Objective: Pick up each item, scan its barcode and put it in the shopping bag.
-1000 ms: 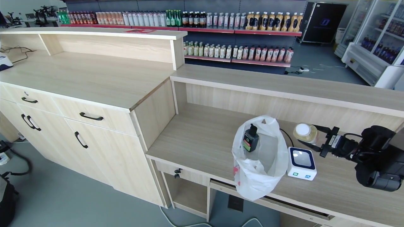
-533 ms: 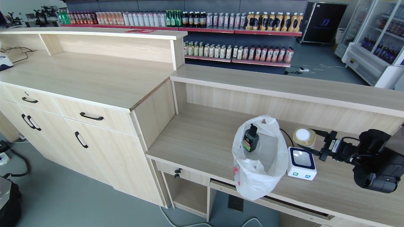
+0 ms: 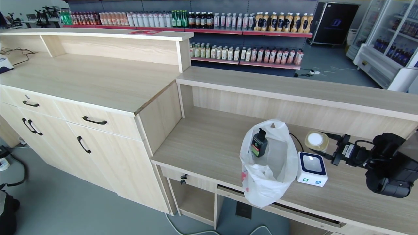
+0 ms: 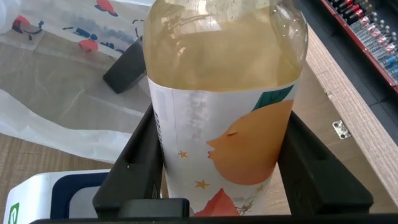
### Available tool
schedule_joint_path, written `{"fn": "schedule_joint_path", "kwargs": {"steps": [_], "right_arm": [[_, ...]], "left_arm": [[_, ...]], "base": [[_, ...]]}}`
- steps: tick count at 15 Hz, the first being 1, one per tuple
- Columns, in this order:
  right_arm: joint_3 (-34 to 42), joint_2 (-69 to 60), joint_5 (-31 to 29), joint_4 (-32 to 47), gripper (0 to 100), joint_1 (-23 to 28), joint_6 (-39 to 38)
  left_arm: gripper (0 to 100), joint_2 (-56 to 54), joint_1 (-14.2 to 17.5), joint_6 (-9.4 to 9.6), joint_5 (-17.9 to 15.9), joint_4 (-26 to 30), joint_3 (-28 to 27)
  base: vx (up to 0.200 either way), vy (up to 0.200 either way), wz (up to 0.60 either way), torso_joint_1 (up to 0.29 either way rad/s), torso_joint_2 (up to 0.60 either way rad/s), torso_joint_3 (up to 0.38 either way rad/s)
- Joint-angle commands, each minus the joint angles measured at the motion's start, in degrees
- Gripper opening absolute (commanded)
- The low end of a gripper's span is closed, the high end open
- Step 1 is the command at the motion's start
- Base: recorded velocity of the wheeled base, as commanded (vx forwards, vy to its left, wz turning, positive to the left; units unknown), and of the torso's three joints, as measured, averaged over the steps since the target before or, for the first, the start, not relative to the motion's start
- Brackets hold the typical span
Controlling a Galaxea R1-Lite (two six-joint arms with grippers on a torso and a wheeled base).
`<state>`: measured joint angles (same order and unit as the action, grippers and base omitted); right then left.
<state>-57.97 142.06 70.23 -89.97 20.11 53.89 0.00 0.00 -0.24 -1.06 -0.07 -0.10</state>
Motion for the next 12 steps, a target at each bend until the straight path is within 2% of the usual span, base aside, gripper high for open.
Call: {"fn": "schedule_joint_path", "kwargs": {"steps": [1, 12], "right_arm": [[-1.2, 0.8, 0.0, 0.0, 0, 0.3, 0.6], [-3.3, 4.2, 1.4, 0.0, 0, 2.0, 2.8]], "left_arm": [[100, 0.0, 0.0, -0.02, 0.0, 0.0, 0.0], [100, 0.0, 0.0, -0.02, 0.0, 0.0, 0.0]], "base": [[0.0, 0.0, 0.0, 0.0, 0.0, 0.0], [0.0, 0.0, 0.0, 0.0, 0.0, 0.0]]}}
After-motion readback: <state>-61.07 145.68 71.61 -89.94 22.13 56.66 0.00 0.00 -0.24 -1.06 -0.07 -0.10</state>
